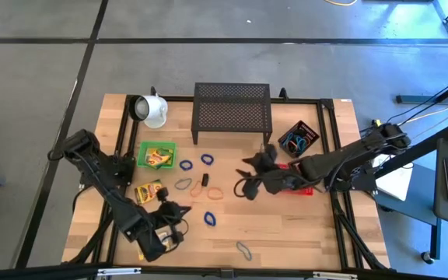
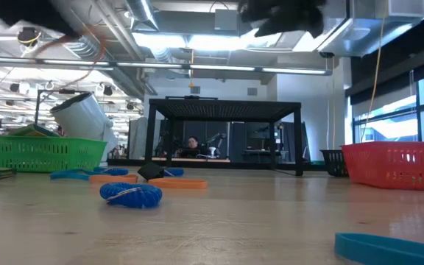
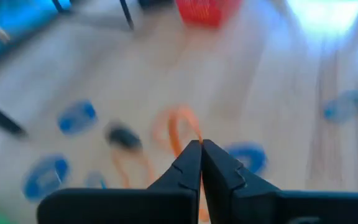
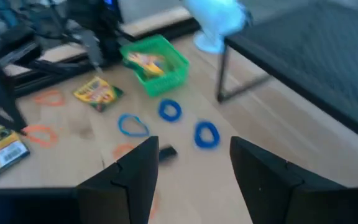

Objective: Pick & Place Office Desk Supplies
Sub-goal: Put the orange rubber band into the black bin

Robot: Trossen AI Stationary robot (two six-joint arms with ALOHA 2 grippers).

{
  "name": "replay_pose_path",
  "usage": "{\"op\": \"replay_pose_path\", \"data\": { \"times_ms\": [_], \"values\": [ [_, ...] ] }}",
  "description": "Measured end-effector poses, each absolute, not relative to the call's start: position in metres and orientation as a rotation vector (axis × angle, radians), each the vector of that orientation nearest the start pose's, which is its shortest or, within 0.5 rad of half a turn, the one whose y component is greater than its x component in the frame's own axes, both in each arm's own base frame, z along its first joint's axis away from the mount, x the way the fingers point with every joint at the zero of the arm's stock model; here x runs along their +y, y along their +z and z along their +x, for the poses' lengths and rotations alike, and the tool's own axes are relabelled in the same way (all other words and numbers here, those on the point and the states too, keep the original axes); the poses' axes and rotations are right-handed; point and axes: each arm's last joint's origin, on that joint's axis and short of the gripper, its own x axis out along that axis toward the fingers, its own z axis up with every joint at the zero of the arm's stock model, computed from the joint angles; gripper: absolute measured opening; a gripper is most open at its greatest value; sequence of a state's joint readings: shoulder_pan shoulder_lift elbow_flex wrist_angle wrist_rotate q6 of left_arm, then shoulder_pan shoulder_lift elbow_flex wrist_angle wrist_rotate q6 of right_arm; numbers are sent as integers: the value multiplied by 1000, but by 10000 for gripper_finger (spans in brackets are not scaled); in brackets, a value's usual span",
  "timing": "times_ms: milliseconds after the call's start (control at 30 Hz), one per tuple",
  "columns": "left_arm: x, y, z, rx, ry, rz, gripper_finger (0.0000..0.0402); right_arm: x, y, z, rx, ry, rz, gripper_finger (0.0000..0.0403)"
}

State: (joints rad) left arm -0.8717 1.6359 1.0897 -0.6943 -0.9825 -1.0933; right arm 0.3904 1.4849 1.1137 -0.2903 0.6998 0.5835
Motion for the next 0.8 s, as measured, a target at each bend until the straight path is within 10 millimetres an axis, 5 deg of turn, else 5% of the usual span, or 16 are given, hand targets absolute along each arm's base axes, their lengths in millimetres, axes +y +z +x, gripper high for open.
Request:
{"op": "replay_pose_path", "data": {
  "times_ms": [367,567,800],
  "values": [
    [-215,246,252,434,435,115,1,134,238,359,336,4,-260,201],
    [-211,254,269,431,363,133,4,141,227,368,277,141,-435,201],
    [-205,262,284,392,328,163,4,142,229,369,258,142,-443,201]
  ]
}}
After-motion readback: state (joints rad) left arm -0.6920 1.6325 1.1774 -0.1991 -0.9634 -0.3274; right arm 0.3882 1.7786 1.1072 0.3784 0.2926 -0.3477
